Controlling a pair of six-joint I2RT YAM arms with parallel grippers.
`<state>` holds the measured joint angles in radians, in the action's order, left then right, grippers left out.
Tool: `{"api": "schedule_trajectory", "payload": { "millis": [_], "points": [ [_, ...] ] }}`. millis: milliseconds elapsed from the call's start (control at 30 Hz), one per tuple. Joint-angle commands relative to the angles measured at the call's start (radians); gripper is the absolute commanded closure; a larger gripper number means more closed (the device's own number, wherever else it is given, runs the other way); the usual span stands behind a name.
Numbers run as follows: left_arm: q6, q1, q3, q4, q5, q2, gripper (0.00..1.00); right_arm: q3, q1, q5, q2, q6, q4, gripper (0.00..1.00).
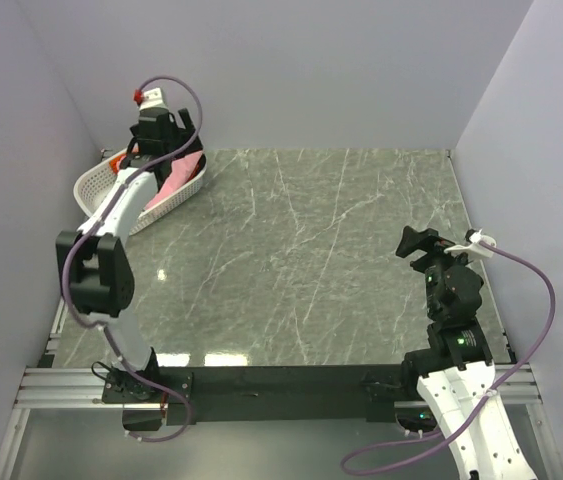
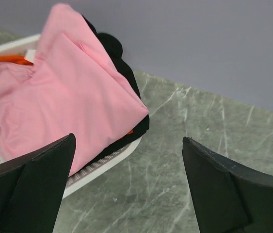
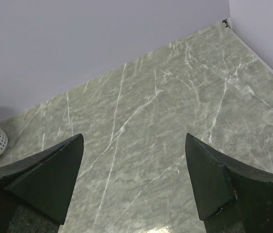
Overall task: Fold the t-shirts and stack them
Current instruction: Grab the tshirt from the pile
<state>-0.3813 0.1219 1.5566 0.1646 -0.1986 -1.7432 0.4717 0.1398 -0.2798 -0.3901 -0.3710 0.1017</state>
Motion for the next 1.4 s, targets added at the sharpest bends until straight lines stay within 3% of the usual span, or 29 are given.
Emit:
{"api": "schedule_trajectory", "payload": {
  "millis": [0,133,367,767,800,833,1167,1367],
  "points": [
    [0.039,0.004,0.105,0.012,0.034,-0.073,0.03,0.033,0.001,-0.002,-0.003,-0.009,-0.011,0.09],
    [0.036,0.004,0.134,0.013,0.010,-0.156,0.05,0.031,0.001,0.010,-0.019,-0.013,-0.017,0.09],
    [0.048,0.004,0.189,0.032,-0.024,-0.263,0.22,0.025,0.001,0.007,-0.020,-0.014,-0.026,0.09],
    [0.044,-0.019,0.244,0.055,-0.010,-0.383,0.41,0.022,0.000,0.002,-0.030,-0.014,-0.034,0.09],
    [0.042,-0.022,0.250,0.059,-0.001,-0.395,0.43,0.022,0.001,0.002,-0.035,-0.013,-0.033,0.09],
    [0.042,-0.025,0.252,0.059,0.002,-0.400,0.52,0.022,0.001,0.001,-0.035,-0.011,-0.033,0.09],
    [0.021,-0.030,0.181,0.030,-0.002,-0.319,1.00,0.019,0.001,-0.004,-0.033,-0.014,-0.031,0.10],
    [-0.008,-0.030,0.097,0.030,-0.042,-0.165,1.00,0.021,0.003,0.004,-0.026,-0.014,-0.028,0.10]
  ]
}}
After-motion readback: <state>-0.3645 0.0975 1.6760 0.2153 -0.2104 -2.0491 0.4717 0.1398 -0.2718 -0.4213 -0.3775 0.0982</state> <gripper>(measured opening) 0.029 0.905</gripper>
